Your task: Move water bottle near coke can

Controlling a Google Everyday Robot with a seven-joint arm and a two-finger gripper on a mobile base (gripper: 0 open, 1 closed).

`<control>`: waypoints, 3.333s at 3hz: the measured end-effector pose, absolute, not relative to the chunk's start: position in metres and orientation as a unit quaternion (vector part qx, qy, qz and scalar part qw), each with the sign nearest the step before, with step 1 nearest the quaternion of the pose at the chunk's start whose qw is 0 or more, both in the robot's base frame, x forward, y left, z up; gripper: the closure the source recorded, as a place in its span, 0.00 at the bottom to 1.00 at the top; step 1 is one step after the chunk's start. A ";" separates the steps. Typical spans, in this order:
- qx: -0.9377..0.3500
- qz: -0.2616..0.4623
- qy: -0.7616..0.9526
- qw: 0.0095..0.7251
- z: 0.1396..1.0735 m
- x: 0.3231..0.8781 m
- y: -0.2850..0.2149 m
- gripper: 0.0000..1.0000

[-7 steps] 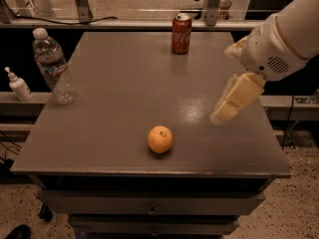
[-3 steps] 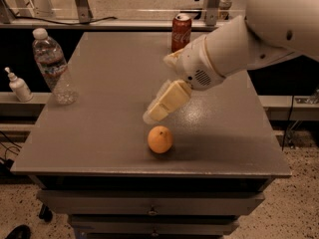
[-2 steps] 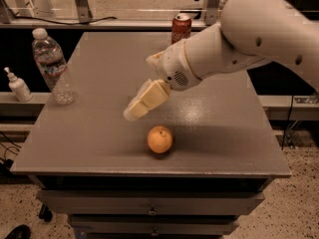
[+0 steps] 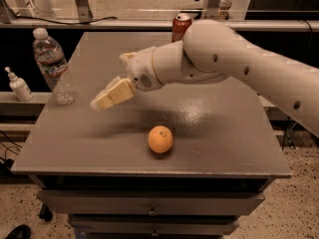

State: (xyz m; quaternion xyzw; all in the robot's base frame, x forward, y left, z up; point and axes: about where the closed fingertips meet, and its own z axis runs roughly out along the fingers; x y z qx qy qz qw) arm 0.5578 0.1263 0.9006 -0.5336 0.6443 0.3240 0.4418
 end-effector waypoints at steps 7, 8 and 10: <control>-0.450 0.438 0.576 0.523 0.895 0.591 0.247 0.87; -0.453 0.413 0.583 0.532 0.902 0.596 0.213 1.00; -0.456 0.329 0.642 0.521 0.883 0.595 0.097 1.00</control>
Offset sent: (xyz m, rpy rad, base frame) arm 0.0780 0.1060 -0.0114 0.2471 -0.0292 -0.0273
